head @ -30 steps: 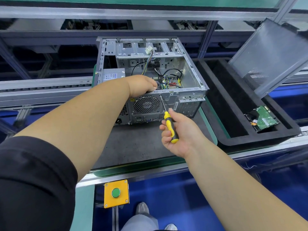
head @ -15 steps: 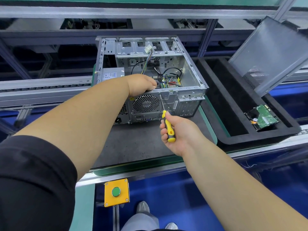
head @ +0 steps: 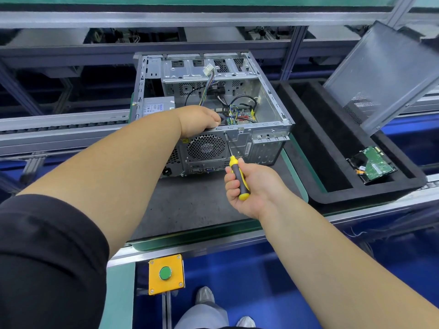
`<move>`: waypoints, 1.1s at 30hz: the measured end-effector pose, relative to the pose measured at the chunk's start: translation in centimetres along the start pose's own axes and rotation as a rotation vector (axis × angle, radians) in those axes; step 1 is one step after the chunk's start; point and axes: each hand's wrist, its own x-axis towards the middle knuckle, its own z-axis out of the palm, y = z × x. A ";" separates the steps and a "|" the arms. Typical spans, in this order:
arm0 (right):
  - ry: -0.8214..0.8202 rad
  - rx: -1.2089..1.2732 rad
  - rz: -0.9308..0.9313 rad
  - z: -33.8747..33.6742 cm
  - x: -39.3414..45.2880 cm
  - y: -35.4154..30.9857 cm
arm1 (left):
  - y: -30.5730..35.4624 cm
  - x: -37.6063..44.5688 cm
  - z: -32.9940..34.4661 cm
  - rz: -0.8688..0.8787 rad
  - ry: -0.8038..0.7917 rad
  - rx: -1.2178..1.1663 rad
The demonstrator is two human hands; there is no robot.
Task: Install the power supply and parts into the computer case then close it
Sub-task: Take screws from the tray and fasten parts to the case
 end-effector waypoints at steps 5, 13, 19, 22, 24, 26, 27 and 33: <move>-0.052 0.020 -0.017 -0.3 -0.2 0.1 | 0.0 -0.2 0.1 -0.007 0.008 -0.045; 0.010 -0.036 -0.102 0.0 0.2 0.4 | 0.2 -0.4 0.0 -0.002 0.011 -0.022; -0.021 -0.105 -0.128 -1.1 -0.5 0.3 | 0.1 -0.5 0.0 0.018 0.014 0.028; -0.011 -0.179 -0.201 -2.1 -0.8 0.0 | 0.0 -0.6 0.0 0.061 -0.024 0.144; -0.008 -0.237 -0.270 -2.8 -0.8 -0.6 | 0.0 -0.8 -0.1 0.038 -0.018 0.135; -0.019 -0.258 -0.323 -3.6 -0.7 -1.5 | 0.0 -0.9 -0.1 0.022 -0.001 0.135; -0.028 -0.255 -0.343 -3.9 -0.7 -2.1 | 0.1 -0.9 -0.1 0.013 0.009 0.133; -0.117 -0.183 -0.464 -5.2 -0.4 -5.0 | -0.1 -0.7 0.7 0.044 0.157 0.039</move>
